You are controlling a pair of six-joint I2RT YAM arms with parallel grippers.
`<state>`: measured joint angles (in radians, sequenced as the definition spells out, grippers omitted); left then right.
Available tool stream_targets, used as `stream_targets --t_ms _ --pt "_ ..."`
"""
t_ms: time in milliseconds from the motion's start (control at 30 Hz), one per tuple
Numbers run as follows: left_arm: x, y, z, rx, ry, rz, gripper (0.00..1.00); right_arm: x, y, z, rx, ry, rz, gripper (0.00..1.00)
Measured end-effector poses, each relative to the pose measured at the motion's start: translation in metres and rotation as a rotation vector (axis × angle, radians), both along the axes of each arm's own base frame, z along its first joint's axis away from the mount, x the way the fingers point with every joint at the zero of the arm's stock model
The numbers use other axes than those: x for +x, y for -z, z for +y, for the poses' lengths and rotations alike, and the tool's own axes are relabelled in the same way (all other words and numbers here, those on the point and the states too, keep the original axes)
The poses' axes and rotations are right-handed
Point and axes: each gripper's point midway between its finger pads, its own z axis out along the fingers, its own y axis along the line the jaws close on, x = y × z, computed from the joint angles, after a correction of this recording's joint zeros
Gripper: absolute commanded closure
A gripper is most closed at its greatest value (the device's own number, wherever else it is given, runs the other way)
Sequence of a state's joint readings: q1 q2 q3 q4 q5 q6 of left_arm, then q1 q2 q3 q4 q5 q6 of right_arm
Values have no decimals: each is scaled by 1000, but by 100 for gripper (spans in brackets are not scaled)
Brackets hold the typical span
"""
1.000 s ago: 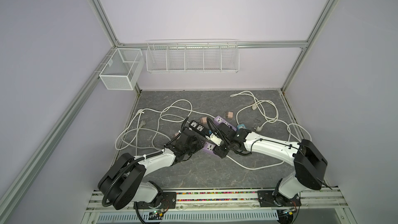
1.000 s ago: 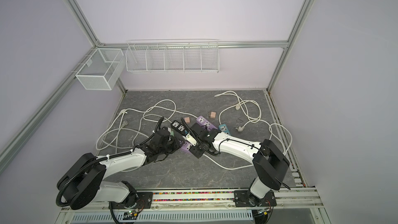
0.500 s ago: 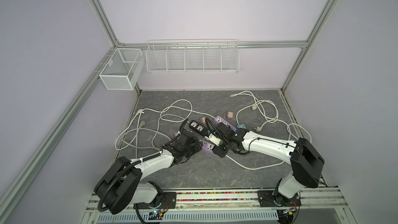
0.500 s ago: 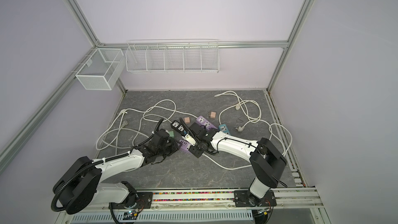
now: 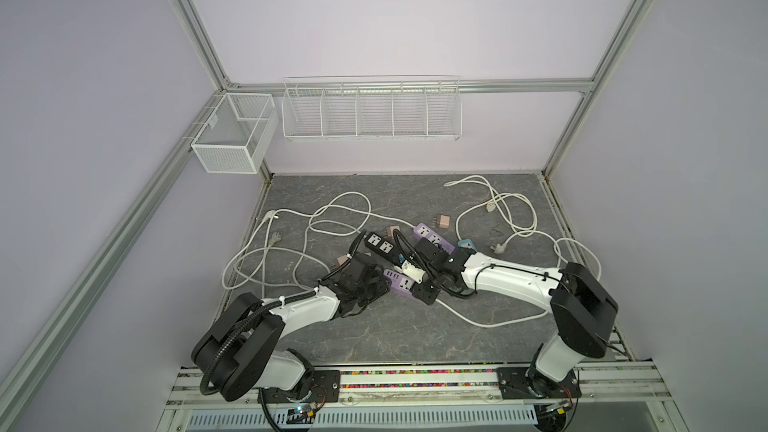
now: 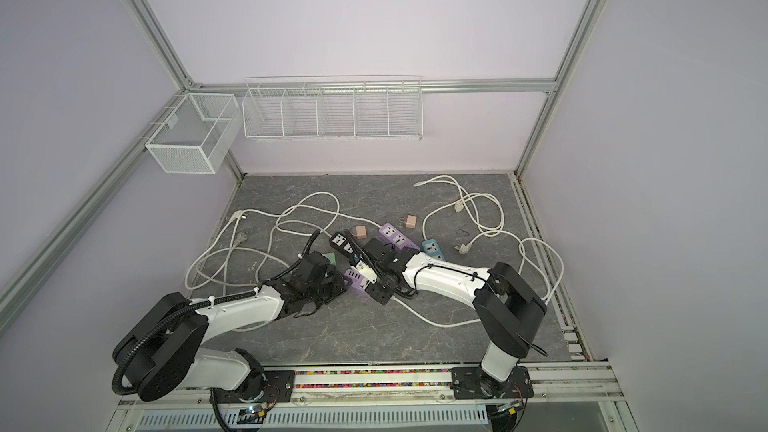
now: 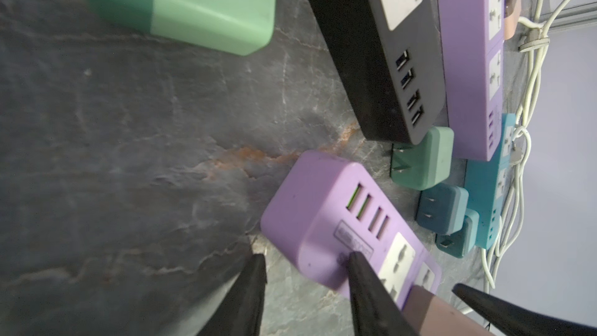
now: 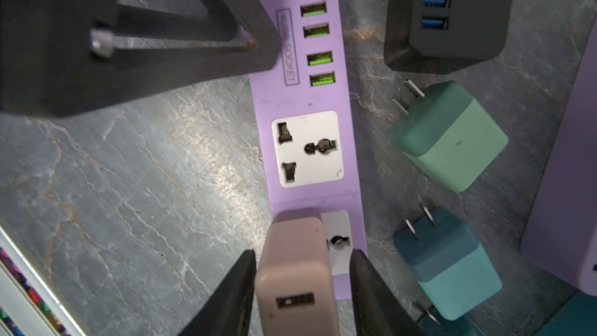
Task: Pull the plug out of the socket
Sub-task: 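Close the right gripper on the pink adapter while the left holds the S204 strip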
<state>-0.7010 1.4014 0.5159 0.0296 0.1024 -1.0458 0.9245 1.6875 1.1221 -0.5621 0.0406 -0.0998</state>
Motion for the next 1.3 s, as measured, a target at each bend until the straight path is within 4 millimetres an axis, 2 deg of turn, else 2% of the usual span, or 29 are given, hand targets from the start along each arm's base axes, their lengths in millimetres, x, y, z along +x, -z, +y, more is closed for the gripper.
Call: stream_targets --t_ms 500,867,1133,1300 --pt "4 1 -3 -14 -14 -5 59 1 0 0 -6 -13 -9 64" --pt "5 0 -4 -23 -16 -13 59 -3 -1 9 54 53 46 72" --pt "4 0 -7 -47 -17 -4 60 0 -1 16 90 81 49 73" --pt "7 1 -17 -86 -3 -9 60 -1 0 17 88 76 48 74"
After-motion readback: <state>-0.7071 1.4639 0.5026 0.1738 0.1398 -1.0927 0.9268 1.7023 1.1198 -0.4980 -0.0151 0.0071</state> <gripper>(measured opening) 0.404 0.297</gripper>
